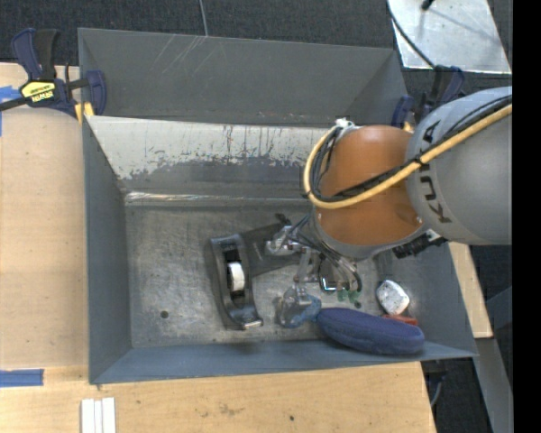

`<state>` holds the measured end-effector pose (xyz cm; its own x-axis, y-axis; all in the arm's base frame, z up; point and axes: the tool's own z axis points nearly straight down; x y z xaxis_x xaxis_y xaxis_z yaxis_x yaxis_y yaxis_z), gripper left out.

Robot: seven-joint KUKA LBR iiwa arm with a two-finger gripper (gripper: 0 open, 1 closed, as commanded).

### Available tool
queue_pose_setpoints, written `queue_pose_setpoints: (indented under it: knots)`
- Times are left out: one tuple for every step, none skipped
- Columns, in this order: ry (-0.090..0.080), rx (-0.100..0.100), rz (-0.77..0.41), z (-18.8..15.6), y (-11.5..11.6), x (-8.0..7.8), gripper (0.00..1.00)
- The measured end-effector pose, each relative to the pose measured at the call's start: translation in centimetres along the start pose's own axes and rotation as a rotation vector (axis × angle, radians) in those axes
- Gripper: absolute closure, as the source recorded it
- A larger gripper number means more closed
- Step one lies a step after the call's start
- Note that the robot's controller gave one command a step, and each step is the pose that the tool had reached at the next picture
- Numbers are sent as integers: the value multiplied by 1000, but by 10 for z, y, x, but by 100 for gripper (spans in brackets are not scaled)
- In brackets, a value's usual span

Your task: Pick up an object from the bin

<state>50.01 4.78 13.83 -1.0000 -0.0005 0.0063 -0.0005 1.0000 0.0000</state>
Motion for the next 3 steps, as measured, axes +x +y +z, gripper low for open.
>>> queue_pose_setpoints:
  knots:
    - [-12, -6, 11, 53, -32, -29, 0]
    - [21, -6, 11, 54, -31, -23, 100]
    - [-18, -4, -534, 50, -86, -40, 100]
